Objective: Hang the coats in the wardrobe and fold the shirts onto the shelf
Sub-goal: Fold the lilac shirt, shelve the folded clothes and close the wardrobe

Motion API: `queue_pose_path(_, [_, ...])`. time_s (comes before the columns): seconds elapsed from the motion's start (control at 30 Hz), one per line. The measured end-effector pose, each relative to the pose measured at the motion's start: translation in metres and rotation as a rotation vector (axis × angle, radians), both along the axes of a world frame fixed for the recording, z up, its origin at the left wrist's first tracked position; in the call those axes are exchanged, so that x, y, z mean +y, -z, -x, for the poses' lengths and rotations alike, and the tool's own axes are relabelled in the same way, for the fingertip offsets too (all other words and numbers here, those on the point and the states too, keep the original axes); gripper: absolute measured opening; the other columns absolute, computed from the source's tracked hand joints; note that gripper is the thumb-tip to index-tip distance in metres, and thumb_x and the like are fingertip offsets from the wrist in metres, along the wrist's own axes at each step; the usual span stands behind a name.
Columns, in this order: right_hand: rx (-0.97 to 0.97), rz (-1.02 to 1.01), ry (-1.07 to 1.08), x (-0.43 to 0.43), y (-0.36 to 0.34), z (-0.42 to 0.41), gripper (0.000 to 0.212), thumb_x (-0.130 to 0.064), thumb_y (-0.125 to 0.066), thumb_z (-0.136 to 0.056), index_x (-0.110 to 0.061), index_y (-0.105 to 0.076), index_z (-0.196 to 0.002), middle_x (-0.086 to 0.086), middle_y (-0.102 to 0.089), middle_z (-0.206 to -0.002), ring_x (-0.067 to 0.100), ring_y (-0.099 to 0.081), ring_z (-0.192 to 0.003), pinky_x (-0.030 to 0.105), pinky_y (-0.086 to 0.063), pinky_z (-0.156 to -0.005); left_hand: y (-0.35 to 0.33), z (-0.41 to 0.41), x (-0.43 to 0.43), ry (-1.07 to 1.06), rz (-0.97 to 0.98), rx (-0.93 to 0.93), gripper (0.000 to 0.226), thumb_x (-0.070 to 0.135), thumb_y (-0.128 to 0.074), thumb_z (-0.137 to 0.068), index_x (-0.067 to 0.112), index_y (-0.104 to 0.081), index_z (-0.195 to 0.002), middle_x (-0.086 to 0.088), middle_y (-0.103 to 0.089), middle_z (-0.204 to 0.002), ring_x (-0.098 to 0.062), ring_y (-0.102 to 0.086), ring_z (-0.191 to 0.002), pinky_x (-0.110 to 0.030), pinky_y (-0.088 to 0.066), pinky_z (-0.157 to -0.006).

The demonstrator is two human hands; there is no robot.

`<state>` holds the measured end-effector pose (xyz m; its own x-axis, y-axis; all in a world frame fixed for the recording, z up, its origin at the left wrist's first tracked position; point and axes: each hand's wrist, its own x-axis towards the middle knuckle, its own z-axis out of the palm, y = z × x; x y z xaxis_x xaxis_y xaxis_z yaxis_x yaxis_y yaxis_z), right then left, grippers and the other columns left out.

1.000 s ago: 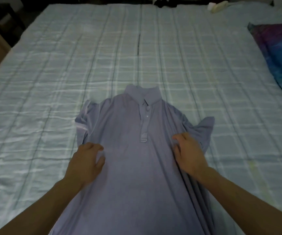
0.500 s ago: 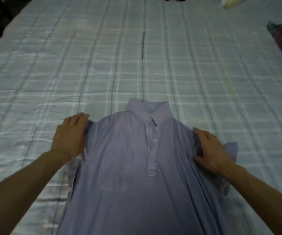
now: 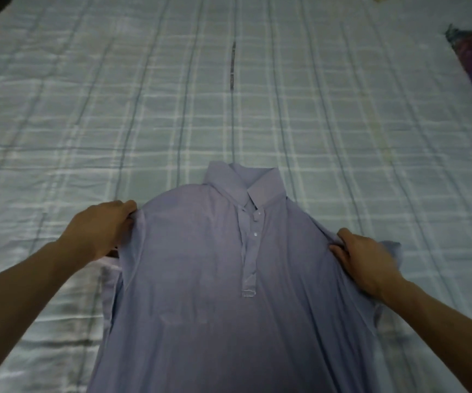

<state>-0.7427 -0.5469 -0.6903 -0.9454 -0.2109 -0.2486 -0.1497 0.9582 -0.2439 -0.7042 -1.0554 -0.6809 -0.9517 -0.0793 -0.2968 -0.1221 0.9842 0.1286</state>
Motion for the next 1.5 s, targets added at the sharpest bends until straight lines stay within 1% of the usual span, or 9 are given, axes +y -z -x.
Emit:
queue_pose_path(0.27, [0.053,-0.184,0.139,0.005,-0.014,0.012,0.034,-0.045,-0.047,-0.096,-0.013,-0.052,-0.087,0.017,-0.065,-0.091,0.039,-0.063,-0.085,0.043,-0.048,-0.071,-0.017,0.005,-0.003,-0.012,0.393,-0.067,0.025,0.033,-0.060,-0.085,0.024,-0.060,-0.108,-0.006,-0.056,-0.110,-0.031,-0.053,-0.103,-0.041,-0.043,-0.081])
queue_pose_path(0.4, [0.031,0.073,0.086,-0.040,-0.020,0.036,0.038,-0.048,-0.060,-0.089,-0.012,-0.061,-0.100,0.015,-0.066,-0.097,0.037,-0.062,-0.093,0.041,-0.049,-0.081,-0.019,0.025,0.036,-0.029,-0.120,0.008,0.041,0.036,-0.052,-0.091,0.015,-0.058,-0.126,-0.009,-0.061,-0.122,-0.034,-0.057,-0.110,-0.042,-0.045,-0.092])
queue_pose_path(0.53, [-0.094,0.208,0.135,-0.086,-0.020,0.063,0.055,-0.040,-0.080,-0.076,-0.011,-0.061,-0.120,0.010,-0.066,-0.112,0.029,-0.063,-0.104,0.038,-0.050,-0.092,-0.012,0.051,0.078,-0.150,-0.407,0.001,0.072,0.035,-0.078,-0.082,0.009,-0.046,-0.141,-0.010,-0.056,-0.137,-0.030,-0.053,-0.125,-0.037,-0.042,-0.104])
queue_pose_path(0.73, [-0.299,0.282,0.163,-0.108,-0.017,0.091,0.030,-0.032,-0.084,-0.072,-0.009,-0.067,-0.081,0.001,-0.063,-0.076,0.007,-0.056,-0.067,0.013,-0.041,-0.048,-0.007,0.083,0.094,-0.179,-0.343,-0.004,0.015,0.032,-0.074,-0.077,0.020,-0.067,-0.080,0.002,-0.066,-0.077,-0.018,-0.061,-0.074,-0.024,-0.040,-0.058])
queue_pose_path(0.8, [-0.362,0.392,0.157,-0.109,-0.016,0.091,0.024,-0.030,-0.082,-0.075,-0.011,-0.072,-0.084,0.002,-0.069,-0.082,0.009,-0.062,-0.071,0.016,-0.046,-0.056,-0.008,0.082,0.093,-0.164,-0.423,-0.021,0.022,0.035,-0.074,-0.077,0.024,-0.061,-0.064,0.008,-0.059,-0.060,-0.009,-0.056,-0.058,-0.019,-0.034,-0.049])
queue_pose_path(0.87, [-0.387,0.562,0.159,-0.110,-0.019,0.087,0.022,-0.029,-0.081,-0.076,-0.016,-0.075,-0.092,0.000,-0.074,-0.089,0.013,-0.068,-0.083,0.028,-0.053,-0.072,-0.011,0.080,0.094,-0.163,-0.488,-0.028,0.024,0.047,-0.074,-0.077,0.028,-0.064,-0.065,0.011,-0.062,-0.060,-0.001,-0.055,-0.056,-0.013,-0.035,-0.049])
queue_pose_path(1.03, [-0.381,0.632,0.192,-0.122,-0.022,0.077,0.030,-0.037,-0.085,-0.070,-0.021,-0.073,-0.092,-0.013,-0.070,-0.078,0.001,-0.065,-0.073,0.013,-0.042,-0.054,-0.012,0.084,0.118,-0.310,-0.543,-0.168,0.059,0.072,-0.072,-0.069,0.021,-0.067,-0.097,0.005,-0.067,-0.093,-0.015,-0.064,-0.085,-0.026,-0.047,-0.066])
queue_pose_path(1.3, [-0.219,0.626,0.196,-0.129,-0.024,0.074,0.022,-0.027,-0.076,-0.082,-0.007,-0.070,-0.087,0.004,-0.068,-0.079,0.012,-0.056,-0.067,0.011,-0.038,-0.046,-0.018,0.089,0.147,-0.292,-0.602,0.034,0.029,0.032,-0.072,-0.085,0.003,-0.068,-0.091,-0.008,-0.064,-0.078,-0.016,-0.054,-0.069,-0.027,-0.037,-0.056])
queue_pose_path(1.5, [-0.086,0.691,0.218,-0.130,-0.046,0.072,0.023,-0.028,-0.076,-0.082,-0.013,-0.064,-0.069,-0.004,-0.061,-0.062,-0.001,-0.049,-0.049,0.010,-0.036,-0.044,-0.040,0.078,0.148,-0.396,-0.765,0.035,0.039,0.042,-0.082,-0.076,0.005,-0.070,-0.081,-0.008,-0.070,-0.077,-0.019,-0.063,-0.067,-0.033,-0.053,-0.062])
